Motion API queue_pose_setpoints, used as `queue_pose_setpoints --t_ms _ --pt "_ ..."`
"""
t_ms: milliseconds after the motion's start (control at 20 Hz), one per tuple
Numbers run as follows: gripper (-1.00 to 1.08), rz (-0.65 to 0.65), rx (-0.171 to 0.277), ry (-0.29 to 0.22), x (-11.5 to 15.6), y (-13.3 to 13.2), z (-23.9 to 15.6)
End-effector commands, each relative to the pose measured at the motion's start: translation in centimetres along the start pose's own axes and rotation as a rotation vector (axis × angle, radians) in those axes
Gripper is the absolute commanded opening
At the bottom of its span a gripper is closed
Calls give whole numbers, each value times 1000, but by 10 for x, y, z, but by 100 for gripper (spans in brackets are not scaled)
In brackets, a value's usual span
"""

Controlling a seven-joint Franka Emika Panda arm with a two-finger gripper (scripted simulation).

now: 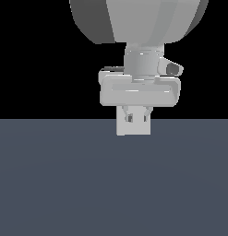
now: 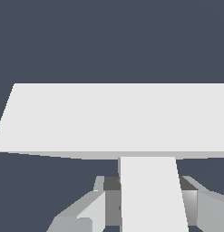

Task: Plug the charger into the wall socket.

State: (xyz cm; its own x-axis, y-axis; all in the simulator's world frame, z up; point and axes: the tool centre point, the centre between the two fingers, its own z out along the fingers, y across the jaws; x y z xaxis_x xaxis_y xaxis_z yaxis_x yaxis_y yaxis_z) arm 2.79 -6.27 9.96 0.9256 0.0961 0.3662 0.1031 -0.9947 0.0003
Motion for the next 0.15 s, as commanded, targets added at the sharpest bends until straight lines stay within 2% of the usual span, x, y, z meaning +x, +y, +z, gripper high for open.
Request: queue_pose_setpoints --t_ms 0,100 --pt "-100 0 0 1 2 0 0" --pt "-100 0 0 1 1 0 0"
